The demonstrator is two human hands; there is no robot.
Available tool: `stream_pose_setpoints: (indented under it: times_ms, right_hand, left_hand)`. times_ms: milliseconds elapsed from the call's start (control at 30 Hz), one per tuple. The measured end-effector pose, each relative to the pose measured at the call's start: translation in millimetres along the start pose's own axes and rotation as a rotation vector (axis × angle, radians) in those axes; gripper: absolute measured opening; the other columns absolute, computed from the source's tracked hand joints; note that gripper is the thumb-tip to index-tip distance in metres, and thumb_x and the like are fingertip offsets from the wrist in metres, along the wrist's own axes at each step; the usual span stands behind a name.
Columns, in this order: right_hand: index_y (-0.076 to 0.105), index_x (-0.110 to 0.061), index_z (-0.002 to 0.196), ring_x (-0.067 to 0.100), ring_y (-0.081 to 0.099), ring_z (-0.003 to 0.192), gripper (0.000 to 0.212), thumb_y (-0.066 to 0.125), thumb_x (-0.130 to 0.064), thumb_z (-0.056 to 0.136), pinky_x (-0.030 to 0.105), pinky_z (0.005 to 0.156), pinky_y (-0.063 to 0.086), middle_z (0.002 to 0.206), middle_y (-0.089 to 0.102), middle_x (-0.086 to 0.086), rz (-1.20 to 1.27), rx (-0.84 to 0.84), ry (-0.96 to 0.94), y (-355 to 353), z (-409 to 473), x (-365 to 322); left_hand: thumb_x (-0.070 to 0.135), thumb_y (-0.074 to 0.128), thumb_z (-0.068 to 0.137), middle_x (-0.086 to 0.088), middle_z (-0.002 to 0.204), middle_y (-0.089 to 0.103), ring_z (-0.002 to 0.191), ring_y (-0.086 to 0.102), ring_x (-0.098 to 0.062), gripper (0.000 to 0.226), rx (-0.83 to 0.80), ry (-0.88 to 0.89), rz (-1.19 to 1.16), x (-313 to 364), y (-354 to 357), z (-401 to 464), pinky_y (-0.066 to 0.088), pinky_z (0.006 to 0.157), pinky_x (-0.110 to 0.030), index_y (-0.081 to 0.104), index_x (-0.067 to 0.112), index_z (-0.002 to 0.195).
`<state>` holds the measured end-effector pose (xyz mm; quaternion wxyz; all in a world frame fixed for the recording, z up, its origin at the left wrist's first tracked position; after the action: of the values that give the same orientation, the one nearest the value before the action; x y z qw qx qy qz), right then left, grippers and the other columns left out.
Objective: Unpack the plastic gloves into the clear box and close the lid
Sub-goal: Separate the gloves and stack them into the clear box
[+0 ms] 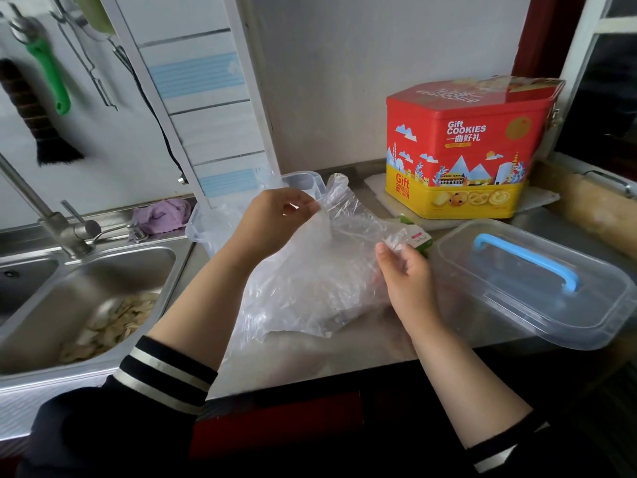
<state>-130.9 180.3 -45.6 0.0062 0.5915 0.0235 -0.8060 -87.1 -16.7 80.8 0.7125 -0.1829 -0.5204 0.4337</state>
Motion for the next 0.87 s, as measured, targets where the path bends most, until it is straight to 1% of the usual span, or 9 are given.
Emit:
stream_pose_setpoints:
  times_ms: [100,200,267,334,467,534,667,801,867]
  right_hand:
    - [0.052,-0.019,0.11,0.012,0.056,0.092,0.046,0.065,-0.052,0.081,0.024,0.077,0.048,0.105,0.06,0.0,-0.071,0.081,-0.056,-5.0,-0.3,-3.3]
    - [0.042,-0.017,0.133,0.011,0.049,0.113,0.069,0.063,-0.057,0.081,0.019,0.094,0.041,0.125,0.051,0.0,-0.158,0.179,-0.292,-11.7,-0.2,-23.9]
    - [0.045,-0.014,0.134,0.013,0.05,0.116,0.073,0.061,-0.06,0.08,0.025,0.098,0.038,0.126,0.056,0.001,-0.265,0.092,-0.405,-5.3,3.5,-39.0]
    - [0.053,-0.014,0.128,0.009,0.055,0.106,0.068,0.065,-0.058,0.078,0.024,0.09,0.04,0.114,0.062,-0.005,-0.343,-0.078,-0.352,6.9,13.6,-50.0]
    - [0.071,-0.016,0.09,0.008,0.059,0.078,0.011,0.068,-0.027,0.087,0.021,0.064,0.043,0.083,0.066,-0.009,-0.313,-0.155,-0.201,15.3,31.5,-48.8]
    - [0.07,-0.014,0.086,0.013,0.061,0.078,0.011,0.064,-0.024,0.09,0.023,0.066,0.048,0.082,0.068,-0.005,-0.285,-0.148,-0.173,13.2,37.9,-43.4]
    - [0.063,-0.012,0.08,0.012,0.056,0.068,0.017,0.059,-0.022,0.094,0.024,0.057,0.041,0.072,0.063,-0.006,-0.31,-0.135,-0.137,9.6,40.8,-37.6]
    - [0.07,-0.012,0.108,0.01,0.061,0.088,0.023,0.056,-0.025,0.096,0.016,0.069,0.042,0.098,0.069,-0.004,-0.334,-0.144,-0.122,8.3,39.1,-38.7]
    - [0.068,-0.015,0.117,0.01,0.062,0.098,0.027,0.055,-0.028,0.096,0.022,0.079,0.047,0.108,0.069,-0.004,-0.335,-0.141,-0.114,7.5,41.0,-41.8]
  left_hand:
    - [0.027,0.068,0.089,0.004,0.075,0.071,0.064,0.062,-0.005,0.01,-0.049,0.007,-0.116,2.0,2.6,-1.4,0.048,0.069,-0.015,0.072,0.018,0.087]
    - [0.024,0.071,0.086,0.003,0.076,0.07,0.055,0.053,-0.001,0.004,-0.101,0.052,-0.074,6.0,7.4,-1.8,0.044,0.061,-0.014,0.07,0.023,0.083]
    - [0.022,0.073,0.084,0.005,0.076,0.069,0.052,0.049,0.002,0.005,-0.112,0.072,-0.058,7.9,10.1,-2.7,0.037,0.057,-0.007,0.069,0.023,0.081]
    - [0.022,0.074,0.083,0.006,0.077,0.068,0.05,0.046,0.003,0.008,-0.125,0.076,-0.079,7.7,12.9,-4.2,0.034,0.056,-0.008,0.068,0.026,0.08]
    - [0.033,0.077,0.079,0.014,0.083,0.065,0.057,0.049,0.008,0.014,-0.126,0.081,-0.01,4.0,12.5,-6.4,0.035,0.059,-0.006,0.067,0.031,0.088]
    - [0.04,0.076,0.077,0.02,0.085,0.063,0.071,0.051,0.014,0.021,-0.127,0.065,0.039,-0.2,8.3,-8.0,0.035,0.063,-0.004,0.066,0.032,0.093]
    - [0.043,0.073,0.08,0.021,0.085,0.061,0.076,0.054,0.002,0.017,-0.122,0.036,0.143,-8.5,0.9,-9.0,0.041,0.071,-0.017,0.067,0.035,0.093]
    - [0.046,0.071,0.081,0.015,0.097,0.055,0.088,0.056,-0.009,0.029,-0.052,0.089,0.263,-5.7,-5.7,-9.4,0.047,0.077,-0.026,0.067,0.031,0.104]
    - [0.05,0.071,0.079,0.013,0.096,0.052,0.085,0.054,-0.011,0.039,-0.073,0.091,0.35,-2.9,-7.0,-10.7,0.045,0.072,-0.027,0.062,0.03,0.111]
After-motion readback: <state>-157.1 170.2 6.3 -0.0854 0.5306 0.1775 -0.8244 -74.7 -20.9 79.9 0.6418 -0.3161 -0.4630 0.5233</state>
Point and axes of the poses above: each hand's wrist, its own z-axis towards the middle knuckle, its own y-axis out of the palm, x = y × z, the point moved 4 cm from there along z, towards the middle knuckle
